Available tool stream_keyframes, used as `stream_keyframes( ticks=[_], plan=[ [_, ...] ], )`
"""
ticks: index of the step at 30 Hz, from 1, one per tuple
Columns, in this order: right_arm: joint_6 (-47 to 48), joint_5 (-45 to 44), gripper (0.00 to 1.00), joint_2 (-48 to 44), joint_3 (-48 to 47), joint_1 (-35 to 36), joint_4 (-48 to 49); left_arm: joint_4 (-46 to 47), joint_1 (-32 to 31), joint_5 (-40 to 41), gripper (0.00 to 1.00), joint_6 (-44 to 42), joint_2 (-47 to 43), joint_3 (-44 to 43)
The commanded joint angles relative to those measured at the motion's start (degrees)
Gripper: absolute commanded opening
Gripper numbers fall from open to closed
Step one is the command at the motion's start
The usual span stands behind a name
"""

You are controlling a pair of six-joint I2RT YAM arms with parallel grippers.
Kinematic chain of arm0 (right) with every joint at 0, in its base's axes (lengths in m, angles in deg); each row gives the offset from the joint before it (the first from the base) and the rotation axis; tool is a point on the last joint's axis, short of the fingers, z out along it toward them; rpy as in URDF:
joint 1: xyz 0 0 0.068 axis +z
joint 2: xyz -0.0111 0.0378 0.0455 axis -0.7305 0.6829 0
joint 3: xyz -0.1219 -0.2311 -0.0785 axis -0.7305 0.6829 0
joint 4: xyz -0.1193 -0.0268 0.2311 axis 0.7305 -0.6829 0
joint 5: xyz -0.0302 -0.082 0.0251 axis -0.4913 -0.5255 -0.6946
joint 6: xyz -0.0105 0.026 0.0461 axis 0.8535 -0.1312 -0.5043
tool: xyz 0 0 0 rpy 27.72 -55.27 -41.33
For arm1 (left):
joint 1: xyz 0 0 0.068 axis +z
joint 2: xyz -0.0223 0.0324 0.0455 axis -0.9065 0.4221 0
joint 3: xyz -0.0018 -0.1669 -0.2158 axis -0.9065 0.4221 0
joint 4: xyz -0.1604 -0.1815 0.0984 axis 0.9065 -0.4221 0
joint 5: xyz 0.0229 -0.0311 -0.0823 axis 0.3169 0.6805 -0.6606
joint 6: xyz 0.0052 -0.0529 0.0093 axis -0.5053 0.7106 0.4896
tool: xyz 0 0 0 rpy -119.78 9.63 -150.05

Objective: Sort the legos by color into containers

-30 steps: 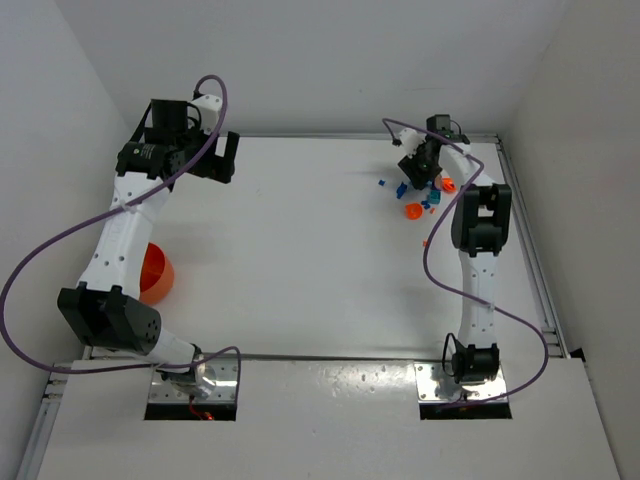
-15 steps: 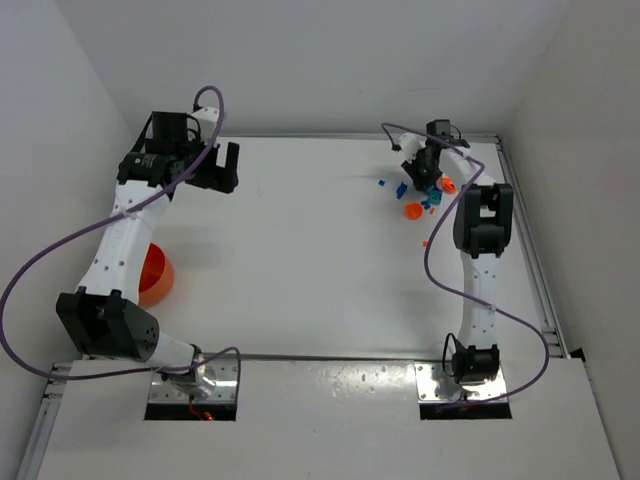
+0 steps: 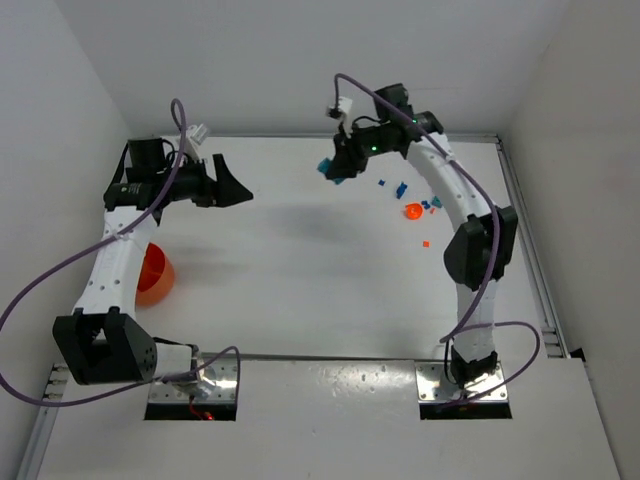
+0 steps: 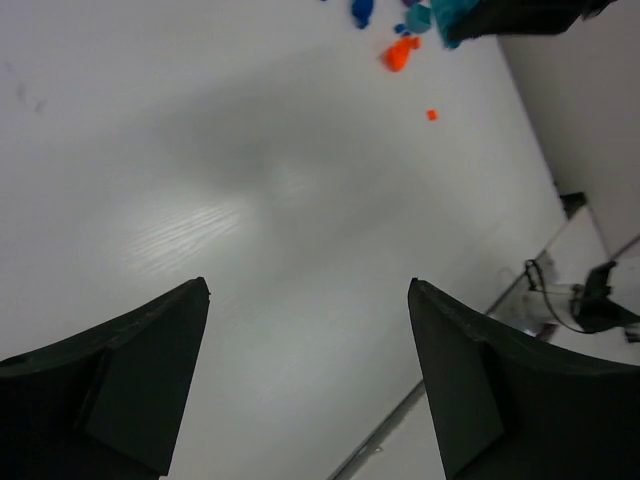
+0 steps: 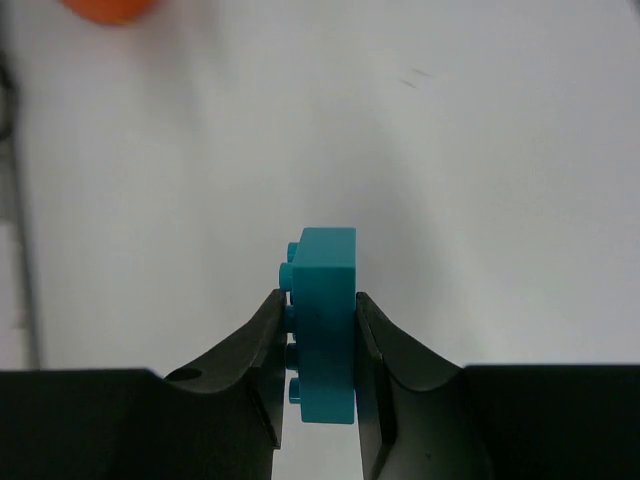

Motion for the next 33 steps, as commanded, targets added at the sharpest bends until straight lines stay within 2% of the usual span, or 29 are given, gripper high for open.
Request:
stream_keyframes(
  ticks=[1, 4, 7, 12, 15, 23, 29, 33],
  plan=[
    [-8.4, 16.4, 0.17, 3.5, -4.8, 5.0, -4.2, 9.0, 1.0, -14.2, 0.86, 8.5, 1.1, 1.4],
    [-14.9, 20.8, 0.17, 5.8, -6.9, 8.3, -1.9, 10.7, 1.0, -14.8, 0.85, 10.2, 1.7, 1.4],
    [-22.6, 24.9, 0.17, 6.5, -6.3, 10.7, 4.5, 11.9, 1.0, -15.8, 0.83, 10.7, 2.3, 1.4],
    [-38.2, 31.0, 0.17, 7.8, -2.8, 12.9, 19.0, 12.9, -1.3, -17.3, 0.78, 10.7, 2.3, 2.6],
    [-43.5, 33.0, 0.17, 7.8, -1.5, 14.2, 26.1, 12.9, -1.9, -16.6, 0.78, 10.2, 2.3, 3.9],
    [-50.8, 34.8, 0.17, 8.3, -0.8, 16.5, 32.8, 13.5, -2.4, -17.6, 0.76, 10.2, 2.8, 4.6],
    [-50.8, 35.3, 0.17, 8.8, -0.2, 17.7, 33.3, 15.9, -2.4, -20.8, 0.63, 12.0, 3.3, 4.6],
    [-50.8, 35.3, 0.17, 8.8, -0.2, 17.7, 33.3, 18.1, -2.4, -23.5, 0.42, 14.1, 3.3, 4.6]
  ],
)
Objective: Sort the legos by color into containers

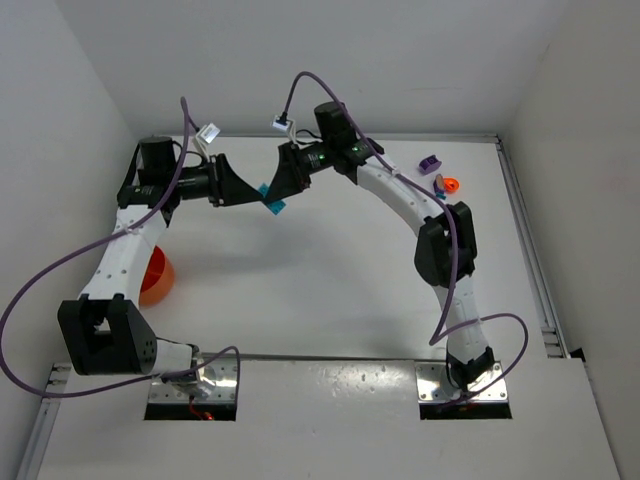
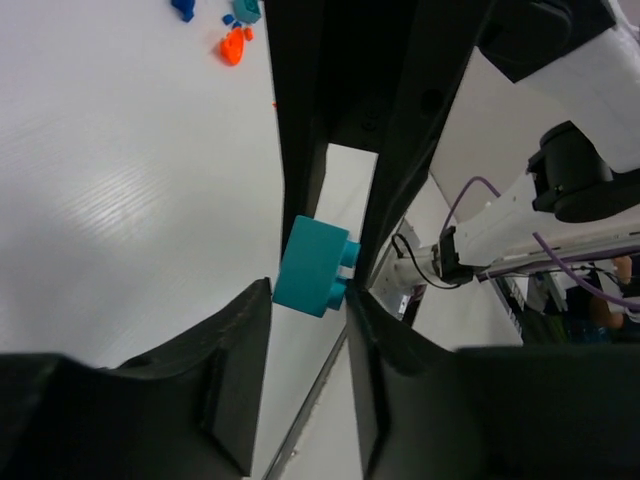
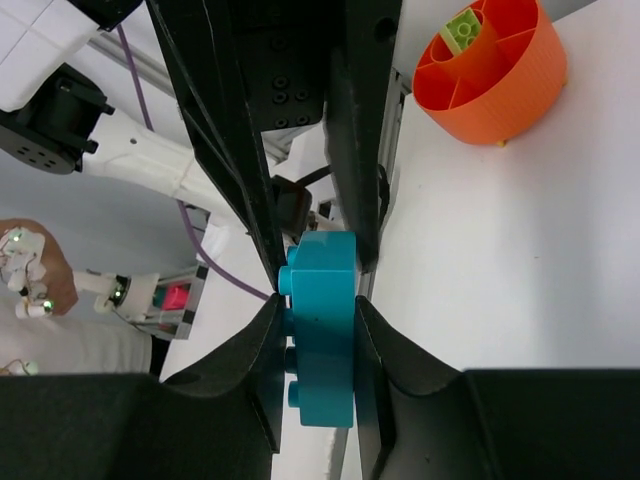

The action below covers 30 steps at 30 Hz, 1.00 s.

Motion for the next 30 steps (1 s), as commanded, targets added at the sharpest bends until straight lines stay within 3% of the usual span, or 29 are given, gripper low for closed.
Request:
stream_keyframes(
  ticks=[1, 5, 8, 10, 12, 13, 15, 16, 17, 18, 21, 22, 24, 25, 30],
  plan=[
    [-0.7, 3.0, 0.17, 0.1, 0.0, 1.3, 2.9, 5.2, -0.6, -3.2, 0.39, 2.7, 0.0, -0.4],
    [-0.7, 3.0, 0.17, 1.2, 0.0, 1.3, 3.4, 8.0, -0.6, -6.5, 0.26, 5.3, 0.6, 0.1],
    [-0.7, 3.0, 0.24, 1.2, -0.5, 1.3, 3.4, 8.6, -0.6, -7.2, 0.16, 6.0, 0.6, 0.1],
    [-0.7, 2.5, 0.39, 1.2, -0.5, 1.3, 2.7, 8.6, -0.6, -7.2, 0.06, 6.0, 0.6, 0.1],
    [-0.2, 1.9, 0.50, 0.3, -0.5, 0.6, 2.1, 8.6, -0.1, -6.1, 0.05, 6.0, -0.2, 0.1],
    [0.7, 1.2, 0.61, 0.3, 0.1, -0.1, 1.6, 7.9, 1.0, -5.4, 0.05, 6.0, -0.2, 0.1],
    [8.3, -2.0, 0.69, -1.2, 0.1, -0.8, -5.8, 3.0, 3.7, -1.7, 0.04, 1.6, -1.9, -0.4],
    [13.9, -4.4, 0.74, -2.3, -2.1, -1.5, -17.1, 0.1, 4.7, 0.0, 0.04, -0.9, -1.9, -1.2],
    [19.7, -7.5, 0.75, -2.9, -2.7, -1.5, -22.3, -3.0, 5.9, 2.0, 0.03, -3.6, -1.9, -2.3],
    [29.2, -14.3, 0.77, -3.7, -2.7, -1.5, -26.1, -8.6, 8.0, 6.0, 0.03, -8.4, -2.4, -4.3],
    [35.0, -23.9, 0.78, -6.6, -0.3, -2.5, -31.3, -19.0, 11.6, 16.4, 0.00, -17.1, -2.4, -8.9],
    [35.0, -25.6, 0.78, -7.5, 1.0, -3.8, -31.3, -20.7, 12.5, 24.0, 0.00, -18.8, -2.4, -9.5],
    [37.4, -31.0, 0.78, -9.5, 4.0, -5.1, -32.6, -22.9, 14.6, 33.7, 0.00, -20.6, -3.0, -10.1],
    [38.0, -32.1, 0.78, -9.5, 4.5, -5.6, -32.6, -22.9, 15.4, 42.6, 0.00, -21.5, -4.0, -10.1],
    [39.6, -35.7, 0.78, -10.7, 7.6, -9.1, -33.9, -23.4, 21.5, 61.0, 0.00, -22.8, -6.2, -9.0]
  ],
)
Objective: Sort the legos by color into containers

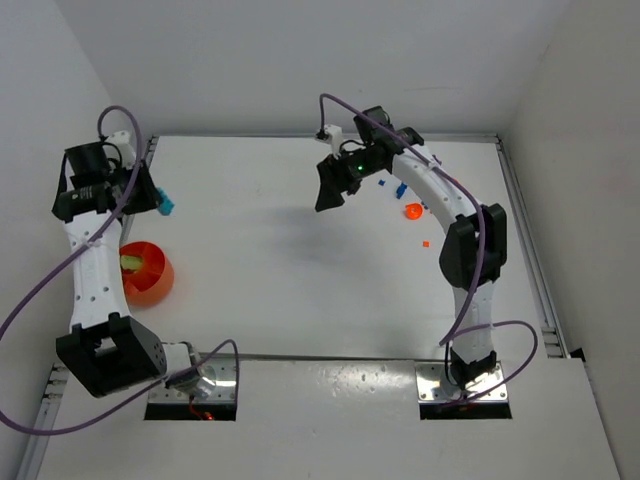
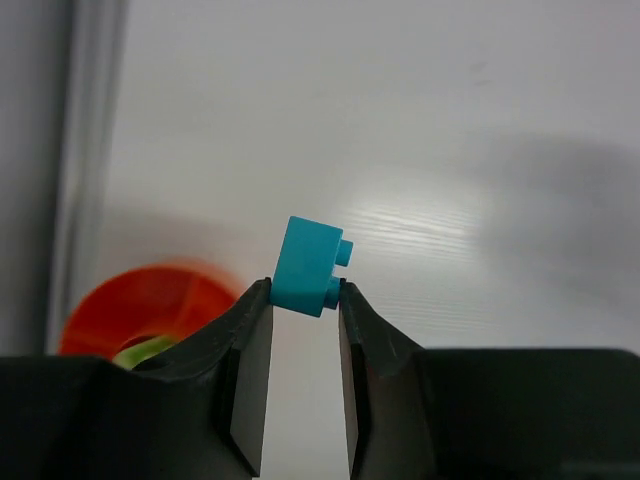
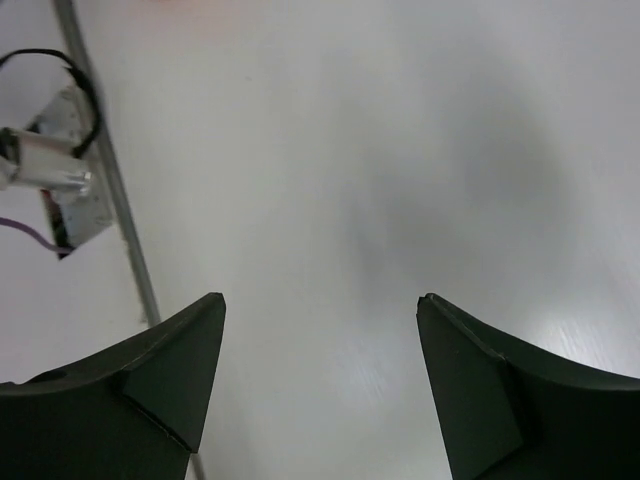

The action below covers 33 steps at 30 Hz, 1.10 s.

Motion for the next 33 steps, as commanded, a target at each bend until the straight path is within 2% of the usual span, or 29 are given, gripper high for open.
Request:
stream_keyframes(
  ticks=[1, 5, 9, 15, 21, 25, 30, 31, 32, 33],
  plan=[
    [4.6, -4.9, 0.78, -2.8, 1.4, -1.6, -2.1, -3.1, 4.4, 19.2, 0.00, -3.8, -2.3, -0.3],
    [5.2, -5.5, 0.78, -0.8, -0.4, -3.0, -2.7, -3.1, 7.5, 21.8, 0.00, -3.8, -2.3, 2.4],
    [5.2, -5.5, 0.78, 1.1, -2.8, -4.1, -4.0, -0.5, 7.5, 21.8, 0.00, -2.2, -2.3, 5.7],
    [6.5, -6.7, 0.78, 4.1, -8.1, -4.6, -8.3, 1.2, 7.5, 16.3, 0.00, -1.5, -2.9, 11.2],
    [7.0, -7.3, 0.79, 4.1, -7.6, -4.6, -8.9, 3.1, 7.5, 14.2, 0.00, -2.1, -4.2, 16.0],
    [7.0, -7.3, 0.79, 4.1, -7.6, -4.6, -8.9, 3.1, 7.5, 14.2, 0.00, -3.5, -2.9, 16.0],
    [7.0, -8.4, 0.79, 4.6, -7.1, -4.6, -8.9, 3.6, 7.5, 14.2, 0.12, -4.6, -1.9, 16.5],
    [7.0, -9.1, 0.79, 4.6, -7.1, -4.6, -8.9, 3.6, 7.5, 14.7, 0.16, -4.6, -1.3, 16.5],
    [7.0, -9.6, 0.79, 4.6, -6.5, -4.6, -8.9, 3.6, 7.5, 14.7, 0.27, -4.6, -1.2, 16.5],
    [7.0, -9.6, 0.79, 4.6, -6.5, -5.1, -8.9, 3.1, 7.5, 14.7, 0.32, -5.3, -1.2, 16.5]
  ],
)
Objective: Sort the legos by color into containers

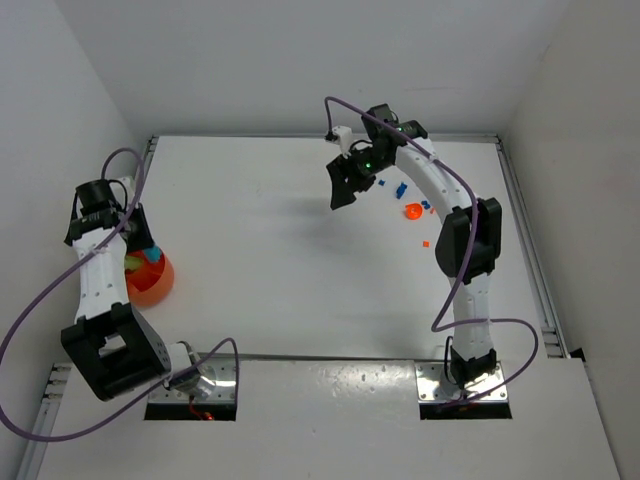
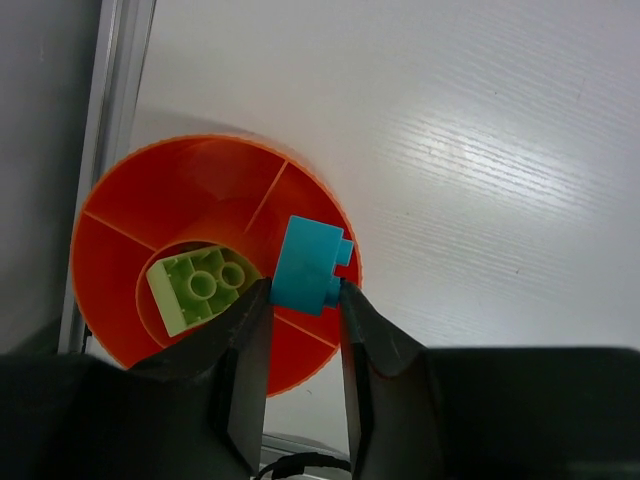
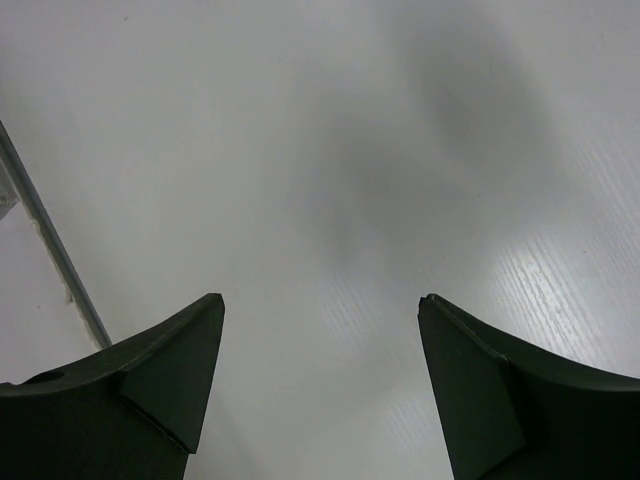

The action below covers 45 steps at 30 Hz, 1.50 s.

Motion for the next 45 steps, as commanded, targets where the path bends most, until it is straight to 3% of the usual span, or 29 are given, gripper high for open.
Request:
stream_keyframes(
  ticks=[1, 5, 6, 10, 12, 18, 22, 27, 33, 37, 45],
  plan=[
    [1.1, -1.3, 0.79, -0.3, -0.7, -0.6, 0.1, 1.3, 0.1, -0.5, 0.35, -1.4, 0.2, 0.2],
    [1.1, -3.9, 0.79, -0.3, -0.1, -1.7, 1.4, 1.3, 0.1, -0.5, 0.51, -2.0, 0.2, -0.4],
    [-0.6, -4.8, 0.79, -0.3, -0.1, -2.6, 2.3, 0.8, 0.1, -0.5, 0.61, -2.0, 0.2, -0.9],
    [-3.4, -9.8, 0.77, -0.3, -0.1, -7.4, 4.0, 0.8, 0.1, -7.0, 0.76, -3.3, -1.1, -4.7],
    [-4.1, -11.6, 0.73, -0.3, 0.4, -11.5, 4.6, 0.8, -0.6, -9.8, 0.76, -3.3, -1.7, -7.3],
    [-5.8, -20.4, 0.65, -0.3, 4.2, -21.7, 8.2, 0.8, -10.6, -12.3, 0.77, -2.8, -0.4, -21.8],
    [-5.8, -24.9, 0.62, 1.9, 4.7, -26.9, 10.8, 0.8, -20.0, -8.6, 0.78, -2.2, 2.2, -27.3],
    [-5.8, -28.5, 0.61, 7.6, -0.8, -28.7, 11.6, 0.8, -27.0, -3.8, 0.78, -2.2, 6.1, -30.6],
    [-7.3, -29.2, 0.61, 10.9, 0.4, -28.7, 12.1, 0.2, -30.3, -1.9, 0.81, -1.7, 8.8, -33.1],
    [-10.4, -29.2, 0.67, 10.9, 3.3, -28.7, 12.9, 0.2, -30.8, -0.3, 0.81, -2.2, 9.3, -32.6],
    [-12.3, -29.2, 0.70, 13.3, 1.0, -28.2, 13.4, 0.2, -30.8, 0.2, 0.81, -1.7, 10.4, -32.0]
  ],
)
